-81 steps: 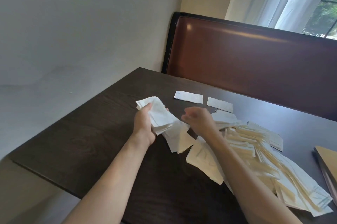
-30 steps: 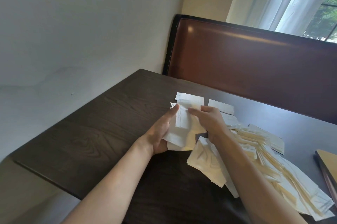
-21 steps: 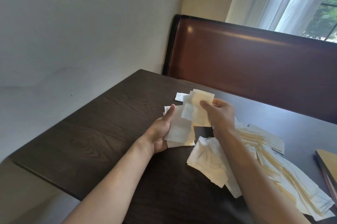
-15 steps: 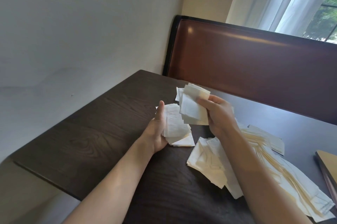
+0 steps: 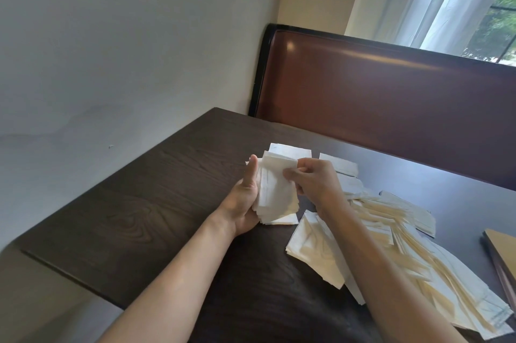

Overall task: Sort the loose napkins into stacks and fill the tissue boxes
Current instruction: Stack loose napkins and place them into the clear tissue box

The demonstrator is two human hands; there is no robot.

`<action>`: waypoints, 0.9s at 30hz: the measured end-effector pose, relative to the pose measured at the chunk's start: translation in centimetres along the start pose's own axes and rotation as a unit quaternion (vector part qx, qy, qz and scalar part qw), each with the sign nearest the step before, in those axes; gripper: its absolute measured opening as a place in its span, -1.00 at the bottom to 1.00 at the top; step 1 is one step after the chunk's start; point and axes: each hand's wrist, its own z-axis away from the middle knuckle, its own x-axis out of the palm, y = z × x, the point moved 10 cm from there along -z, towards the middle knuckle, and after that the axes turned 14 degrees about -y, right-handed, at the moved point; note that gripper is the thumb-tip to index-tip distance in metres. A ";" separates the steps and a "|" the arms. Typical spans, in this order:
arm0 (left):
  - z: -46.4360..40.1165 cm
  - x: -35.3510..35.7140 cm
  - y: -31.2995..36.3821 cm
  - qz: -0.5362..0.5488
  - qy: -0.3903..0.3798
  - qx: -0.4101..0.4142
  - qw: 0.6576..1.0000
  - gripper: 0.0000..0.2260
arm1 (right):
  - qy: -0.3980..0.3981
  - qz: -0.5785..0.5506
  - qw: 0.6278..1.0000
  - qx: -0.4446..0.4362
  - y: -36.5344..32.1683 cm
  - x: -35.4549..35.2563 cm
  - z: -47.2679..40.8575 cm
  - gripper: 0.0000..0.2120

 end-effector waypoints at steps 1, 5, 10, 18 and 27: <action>0.1 0.2 0.0 -0.001 -0.005 0.001 1.000 -0.25 | 0.000 -0.016 1.000 -0.009 -0.1 0.1 0.1 -0.83; 0.2 0.0 -0.3 0.018 0.012 -0.010 1.000 -0.47 | 0.014 -0.059 0.998 -0.017 -0.1 0.0 0.3 -0.95; 1.5 -3.5 -0.3 0.092 0.172 -0.027 0.980 -0.76 | 0.037 -0.052 0.998 0.006 1.9 -1.1 -0.6 -0.76; 2.8 -6.9 0.3 0.131 0.286 0.032 0.949 -0.78 | -0.050 0.311 0.948 0.051 4.0 2.9 -1.0 -0.56; 2.6 -6.8 0.4 0.118 0.288 0.041 0.949 -0.67 | -0.027 0.158 0.984 0.080 4.2 1.6 -0.8 -0.79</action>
